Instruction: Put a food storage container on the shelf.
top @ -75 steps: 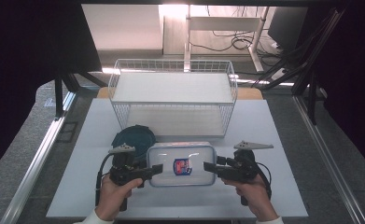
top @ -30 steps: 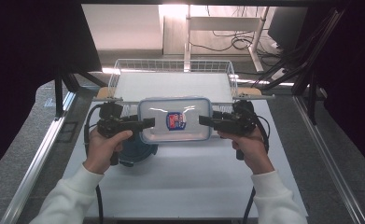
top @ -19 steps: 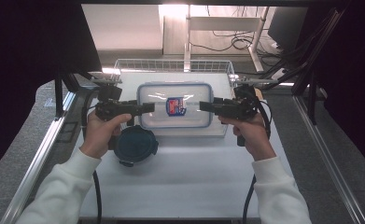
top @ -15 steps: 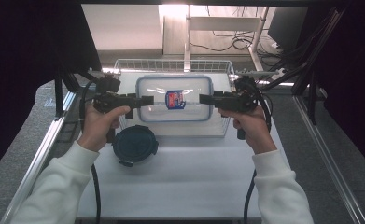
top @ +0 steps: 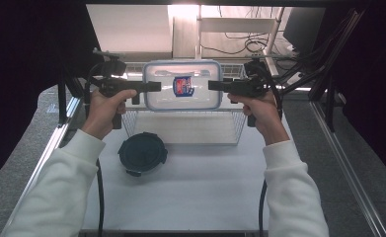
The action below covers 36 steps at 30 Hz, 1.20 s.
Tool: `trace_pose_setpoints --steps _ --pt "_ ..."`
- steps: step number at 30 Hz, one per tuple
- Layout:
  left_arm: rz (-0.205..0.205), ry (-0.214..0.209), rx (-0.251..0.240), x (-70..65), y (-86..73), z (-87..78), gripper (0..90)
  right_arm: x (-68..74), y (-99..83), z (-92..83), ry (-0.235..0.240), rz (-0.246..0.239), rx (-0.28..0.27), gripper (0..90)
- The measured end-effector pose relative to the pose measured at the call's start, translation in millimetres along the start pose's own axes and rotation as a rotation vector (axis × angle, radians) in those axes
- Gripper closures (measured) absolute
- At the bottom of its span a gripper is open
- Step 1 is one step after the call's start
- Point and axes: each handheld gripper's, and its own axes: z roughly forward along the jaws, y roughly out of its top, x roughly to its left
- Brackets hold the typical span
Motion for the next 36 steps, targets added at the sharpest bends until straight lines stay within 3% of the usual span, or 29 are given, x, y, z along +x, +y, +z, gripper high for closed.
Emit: trace_pose_setpoints --steps 9,15,17,20,24,28,36 --pt "-0.019 -0.011 0.025 15.0 10.8 14.3 38.6 -15.7 6.5 12.9 -0.012 0.047 0.026 43.0" --pt "-0.070 -0.031 0.078 35.9 15.9 32.0 38.3 -26.3 6.7 25.9 -0.028 0.081 0.058 42.4" --pt "-0.087 -0.039 0.071 41.2 16.7 36.4 38.8 -30.6 6.7 31.6 -0.042 0.092 0.079 41.7" --pt "-0.090 -0.035 0.067 42.9 19.4 38.6 39.0 -36.6 8.2 35.4 -0.040 0.124 0.080 41.5" --pt "-0.130 -0.048 0.070 51.1 26.2 45.1 38.6 -42.4 12.4 40.0 -0.041 0.177 0.090 40.7" --pt "-0.170 -0.070 0.058 60.2 27.6 50.6 38.8 -43.3 18.9 47.7 -0.078 0.212 0.123 36.5" --pt "-0.240 -0.081 0.055 71.0 31.1 61.0 37.4 -56.7 27.2 59.2 -0.084 0.342 0.150 35.0"
